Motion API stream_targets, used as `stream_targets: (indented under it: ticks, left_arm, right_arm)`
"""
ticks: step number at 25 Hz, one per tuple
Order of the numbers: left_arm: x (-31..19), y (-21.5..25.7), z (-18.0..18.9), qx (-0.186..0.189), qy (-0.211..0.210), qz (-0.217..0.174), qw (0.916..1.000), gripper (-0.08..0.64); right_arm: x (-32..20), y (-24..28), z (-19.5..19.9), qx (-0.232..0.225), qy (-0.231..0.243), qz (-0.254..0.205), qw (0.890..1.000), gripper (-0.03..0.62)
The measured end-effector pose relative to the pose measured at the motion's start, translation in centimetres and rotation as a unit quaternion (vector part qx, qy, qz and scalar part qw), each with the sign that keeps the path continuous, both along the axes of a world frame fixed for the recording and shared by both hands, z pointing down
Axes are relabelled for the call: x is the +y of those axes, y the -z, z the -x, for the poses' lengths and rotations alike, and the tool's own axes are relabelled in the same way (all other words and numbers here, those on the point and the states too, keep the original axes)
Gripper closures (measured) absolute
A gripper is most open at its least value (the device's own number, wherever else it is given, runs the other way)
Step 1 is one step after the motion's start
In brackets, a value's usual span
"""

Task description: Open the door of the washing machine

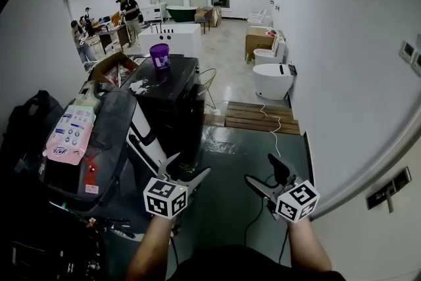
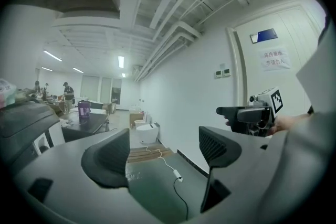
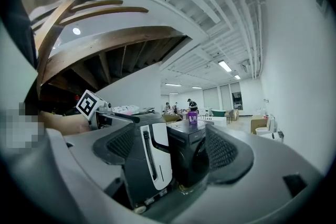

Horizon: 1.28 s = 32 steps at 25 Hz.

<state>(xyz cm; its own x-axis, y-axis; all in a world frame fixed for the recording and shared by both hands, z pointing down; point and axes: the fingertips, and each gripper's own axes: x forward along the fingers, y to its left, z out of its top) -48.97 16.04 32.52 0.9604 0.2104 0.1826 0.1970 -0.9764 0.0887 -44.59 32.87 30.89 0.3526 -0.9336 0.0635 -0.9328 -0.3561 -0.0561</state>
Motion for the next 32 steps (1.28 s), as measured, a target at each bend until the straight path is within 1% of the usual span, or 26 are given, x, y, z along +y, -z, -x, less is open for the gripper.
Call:
stream_targets:
  ticks: [1,3,7,10,13,17,19,22,24,25,26,27,30,32]
  left_arm:
    - [0.2,0.1,-0.2,0.004,0.003,0.005,1.0,0.138]
    - [0.6,0.4,-0.5,0.012,0.009,0.009,0.9999,0.12]
    - [1.9,0.3,-1.5,0.013,0.02,0.006,0.9997,0.103]
    - [3.3,-0.1,-2.0,0.018,0.018,0.015,0.9996,0.103]
    - [5.3,0.0,-2.2,0.03,-0.006,0.024,0.9992,0.103]
    - [6.7,-0.3,-3.1,0.035,-0.021,-0.002,0.9991,0.104]
    - [7.1,-0.4,-4.0,0.041,-0.033,-0.004,0.9986,0.106]
    - [6.8,-1.4,-6.5,0.03,-0.052,0.002,0.9982,0.117]
    - [5.9,-2.3,-8.7,0.021,-0.056,0.014,0.9981,0.126]
    - [5.3,-2.7,-9.9,0.018,-0.055,0.02,0.9981,0.141]
    - [4.7,-3.1,-11.1,0.017,-0.053,0.023,0.9982,0.171]
    - [3.9,-3.3,-12.4,0.017,-0.052,0.025,0.9982,0.178]
    - [1.2,-3.7,-16.4,0.016,-0.057,0.022,0.998,0.179]
    - [-0.7,-3.8,-18.8,0.013,-0.062,0.02,0.9978,0.179]
  right_arm:
    - [0.2,0.0,-0.1,-0.005,0.003,-0.003,1.0,0.164]
    - [1.0,0.1,-0.3,-0.013,0.006,-0.008,1.0,0.132]
    - [3.0,-0.2,-1.0,-0.013,0.008,-0.006,1.0,0.095]
    - [4.8,-0.6,-1.3,-0.017,0.002,-0.005,1.0,0.089]
    - [6.4,-1.6,-2.0,-0.027,-0.006,-0.006,1.0,0.089]
    - [7.5,-3.2,-3.7,-0.048,-0.031,-0.006,0.998,0.091]
    - [7.7,-3.9,-4.9,-0.059,-0.047,-0.003,0.997,0.091]
    - [7.0,-4.9,-7.4,-0.068,-0.061,0.002,0.996,0.091]
    - [5.9,-5.3,-9.2,-0.068,-0.061,0.01,0.996,0.091]
    - [5.4,-5.4,-10.1,-0.068,-0.062,0.014,0.996,0.091]
    - [4.8,-5.4,-11.2,-0.067,-0.064,0.016,0.996,0.091]
    - [4.2,-5.4,-12.5,-0.065,-0.068,0.016,0.995,0.091]
    - [1.8,-5.5,-16.3,-0.062,-0.076,0.018,0.995,0.091]
    - [-0.2,-5.7,-18.5,-0.068,-0.077,0.024,0.994,0.091]
